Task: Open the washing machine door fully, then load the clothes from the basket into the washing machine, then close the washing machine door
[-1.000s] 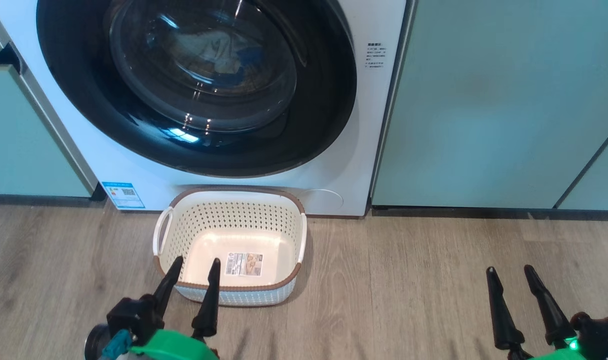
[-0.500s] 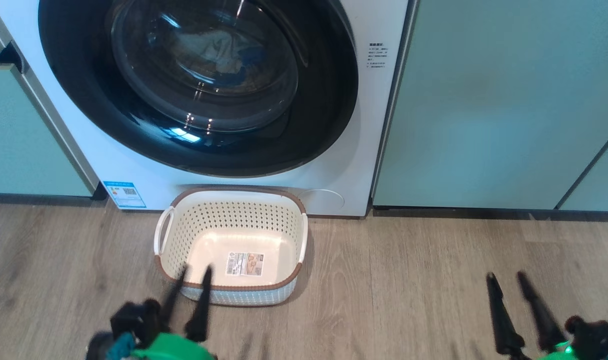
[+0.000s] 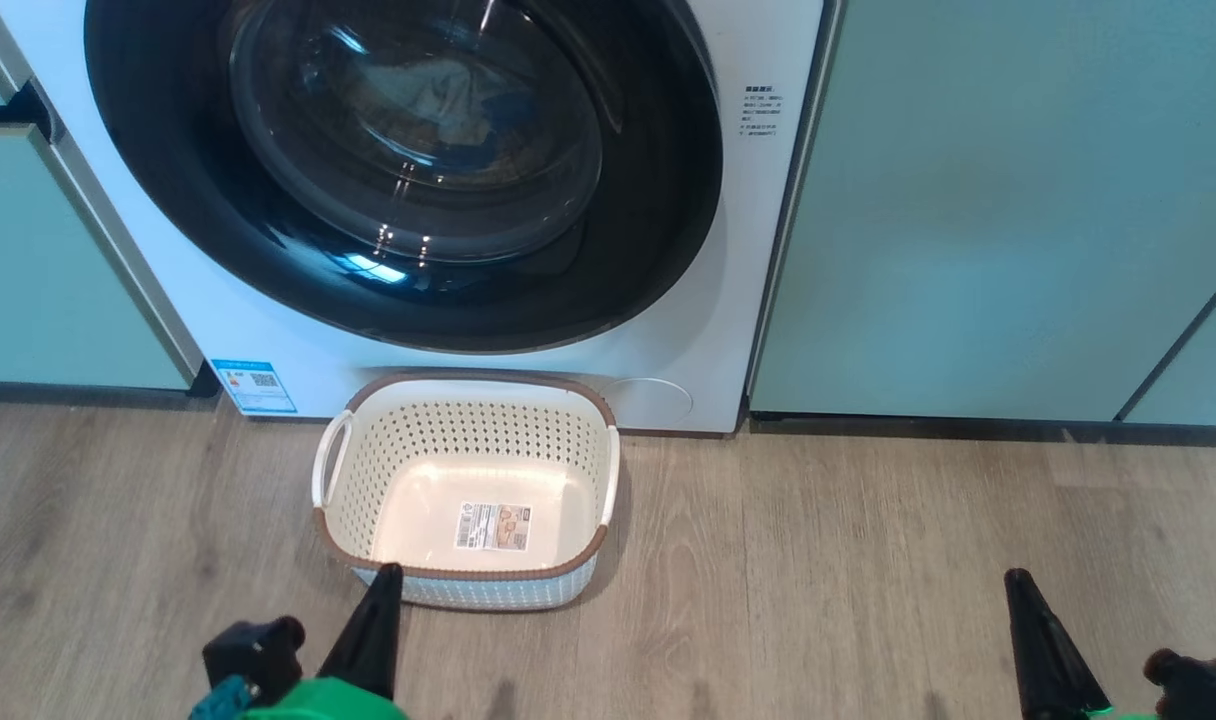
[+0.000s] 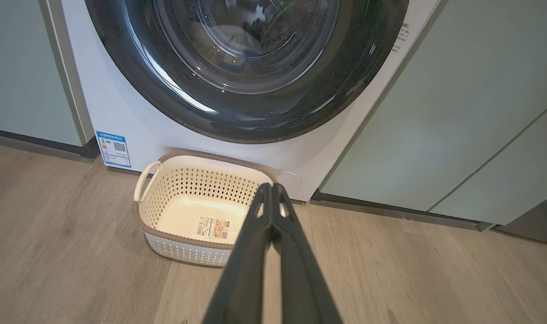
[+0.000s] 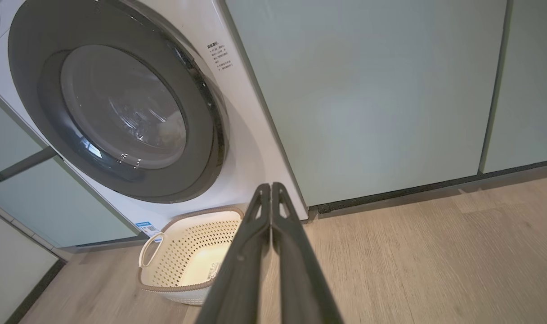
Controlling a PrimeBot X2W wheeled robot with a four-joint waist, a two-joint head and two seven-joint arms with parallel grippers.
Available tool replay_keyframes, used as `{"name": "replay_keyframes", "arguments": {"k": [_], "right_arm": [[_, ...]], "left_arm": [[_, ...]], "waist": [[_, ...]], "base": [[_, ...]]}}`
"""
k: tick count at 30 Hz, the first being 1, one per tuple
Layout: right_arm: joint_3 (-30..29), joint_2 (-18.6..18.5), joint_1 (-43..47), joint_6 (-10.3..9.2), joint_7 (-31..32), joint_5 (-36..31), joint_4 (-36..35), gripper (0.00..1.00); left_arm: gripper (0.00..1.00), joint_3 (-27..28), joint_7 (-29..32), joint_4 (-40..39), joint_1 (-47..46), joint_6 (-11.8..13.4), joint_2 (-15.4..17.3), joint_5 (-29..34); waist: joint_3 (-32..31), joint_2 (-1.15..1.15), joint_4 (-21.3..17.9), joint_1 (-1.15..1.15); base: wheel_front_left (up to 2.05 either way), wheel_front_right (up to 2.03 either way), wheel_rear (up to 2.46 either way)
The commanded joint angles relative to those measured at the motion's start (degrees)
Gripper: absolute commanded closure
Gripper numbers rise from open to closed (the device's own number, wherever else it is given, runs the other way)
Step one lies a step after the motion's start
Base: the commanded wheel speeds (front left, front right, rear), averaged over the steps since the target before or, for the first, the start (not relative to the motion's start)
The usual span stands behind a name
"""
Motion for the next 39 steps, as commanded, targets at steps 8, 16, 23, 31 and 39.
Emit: {"name": "replay_keyframes", "arguments": {"k": [8, 16, 23, 31, 39], "right_arm": [[-0.9, -0.9, -3.3, 0.04, 1.2, 6.3, -1.0, 1.0], [-1.4, -1.2, -4.2, 0.05, 2.3, 11.5, -0.4, 1.0], [-1.8, -1.3, -5.0, 0.06, 3.3, 16.1, 0.0, 1.0], [-2.3, -1.5, -5.8, 0.07, 4.4, 20.6, 0.5, 1.0], [-2.8, -1.6, -6.7, 0.08, 5.6, 25.8, 1.0, 1.0]], "left_arm": [[1.0, 1.8, 1.3, -0.9, -3.5, -0.9, 0.1, -5.8], [1.0, 2.5, 2.5, -0.2, -4.4, -1.4, 0.0, -10.8], [1.0, 3.1, 3.5, 0.4, -5.2, -1.8, -0.1, -15.2], [1.0, 3.7, 4.6, 1.0, -6.0, -2.3, -0.2, -19.6], [1.0, 4.5, 5.8, 1.8, -6.9, -2.8, -0.4, -24.6]], "waist": [[0.0, 0.0, 0.2, 0.0], [0.0, 0.0, 0.5, 0.0], [0.0, 0.0, 0.7, 0.0], [0.0, 0.0, 0.9, 0.0], [0.0, 0.0, 1.1, 0.0]], "base": [[0.0, 0.0, 0.0], [0.0, 0.0, 0.0], [0.0, 0.0, 0.0], [0.0, 0.0, 0.0], [0.0, 0.0, 0.0]]}}
